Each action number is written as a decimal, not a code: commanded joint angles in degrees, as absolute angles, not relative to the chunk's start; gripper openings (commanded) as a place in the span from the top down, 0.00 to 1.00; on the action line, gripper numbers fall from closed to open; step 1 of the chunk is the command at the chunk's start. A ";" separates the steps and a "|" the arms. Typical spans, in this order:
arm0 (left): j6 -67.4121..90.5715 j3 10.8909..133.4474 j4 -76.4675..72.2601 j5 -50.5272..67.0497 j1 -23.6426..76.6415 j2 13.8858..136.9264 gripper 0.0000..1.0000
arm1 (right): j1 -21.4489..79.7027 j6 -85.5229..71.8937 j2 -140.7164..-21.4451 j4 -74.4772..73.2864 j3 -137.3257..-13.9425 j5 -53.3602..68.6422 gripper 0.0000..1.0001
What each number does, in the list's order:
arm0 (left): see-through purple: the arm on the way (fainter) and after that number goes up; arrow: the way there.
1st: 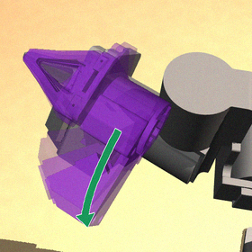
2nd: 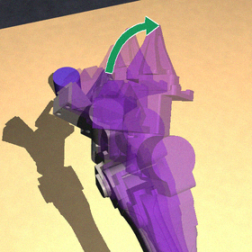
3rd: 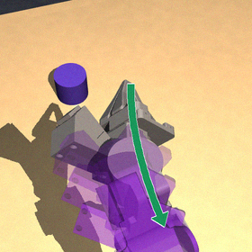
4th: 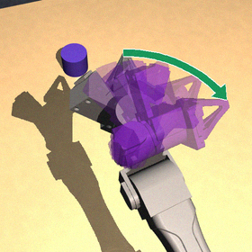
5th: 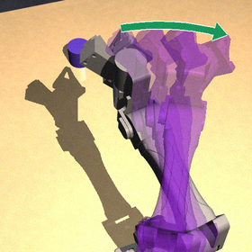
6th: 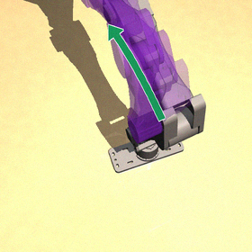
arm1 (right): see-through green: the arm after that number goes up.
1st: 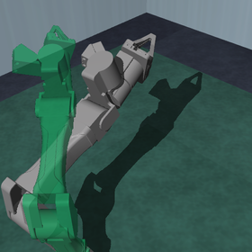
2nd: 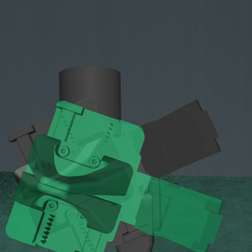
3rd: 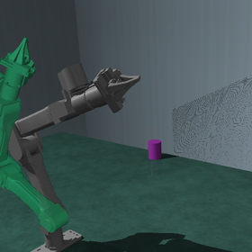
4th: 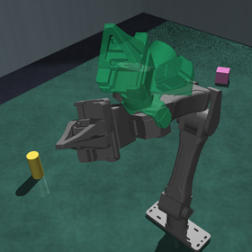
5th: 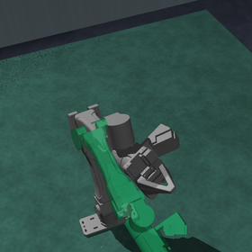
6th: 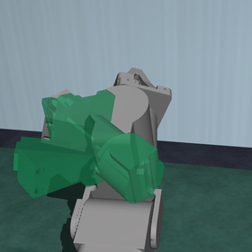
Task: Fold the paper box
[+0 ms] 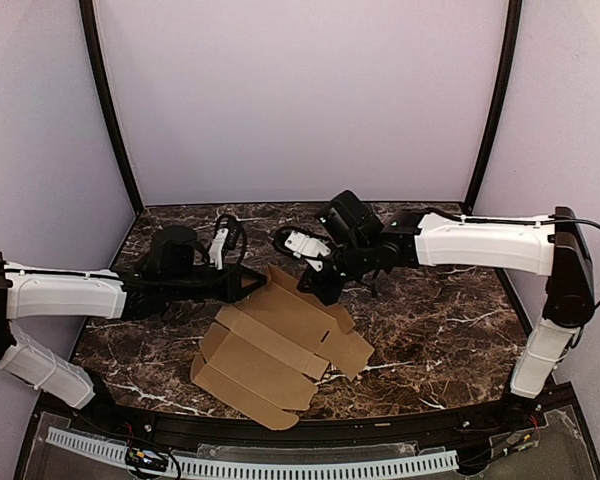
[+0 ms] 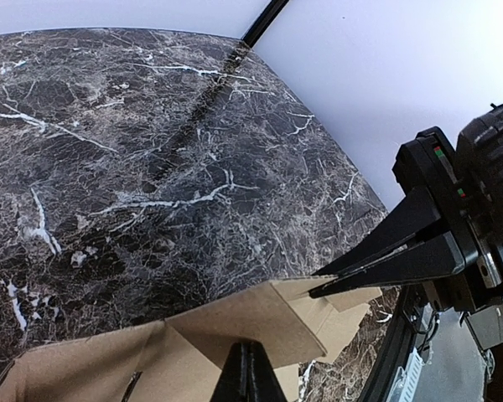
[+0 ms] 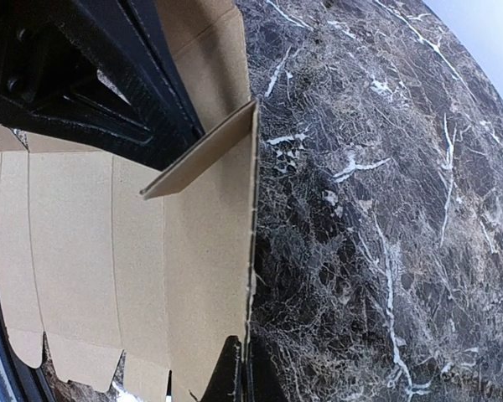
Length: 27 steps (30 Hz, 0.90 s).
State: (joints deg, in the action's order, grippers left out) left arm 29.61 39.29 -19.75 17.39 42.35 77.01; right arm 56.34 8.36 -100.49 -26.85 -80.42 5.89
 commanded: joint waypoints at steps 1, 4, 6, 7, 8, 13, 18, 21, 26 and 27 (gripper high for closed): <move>30.09 40.63 -20.98 17.72 42.71 77.34 0.99 | 57.73 7.55 -99.23 -22.97 -79.33 5.54 1.00; 30.02 40.76 -21.20 17.35 42.71 77.85 0.99 | 57.96 7.51 -99.00 -22.61 -78.81 4.89 1.00; 29.76 40.92 -20.59 17.28 42.71 77.91 0.99 | 58.01 7.52 -98.82 -22.63 -78.45 3.89 1.00; 29.60 41.06 -20.23 16.87 42.71 77.80 0.99 | 57.99 7.60 -98.72 -22.66 -78.22 2.79 1.00; 29.07 41.14 -18.94 16.56 42.71 77.39 0.99 | 58.01 7.73 -98.68 -22.72 -77.88 1.41 1.00; 27.15 41.98 -12.94 14.45 42.66 74.68 0.96 | 57.99 9.73 -98.68 -23.95 -76.24 -3.78 1.00; 25.98 42.23 -6.60 12.43 42.71 71.61 0.94 | 57.97 11.10 -98.01 -23.98 -75.34 -6.15 1.00; 25.71 41.92 -3.83 11.52 42.71 70.00 0.93 | 58.01 11.25 -97.05 -23.82 -75.00 -6.41 1.00; 25.66 41.67 1.84 11.05 42.71 68.23 0.92 | 58.01 10.39 -95.29 -23.74 -74.75 -6.33 1.00; 25.71 41.66 2.64 10.56 42.69 67.90 0.92 | 58.03 10.16 -94.99 -23.71 -74.67 -6.23 1.00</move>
State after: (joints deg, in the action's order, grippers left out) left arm 26.55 41.06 -4.78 12.27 42.39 70.00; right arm 57.45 10.44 -97.71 -24.82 -75.50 -5.26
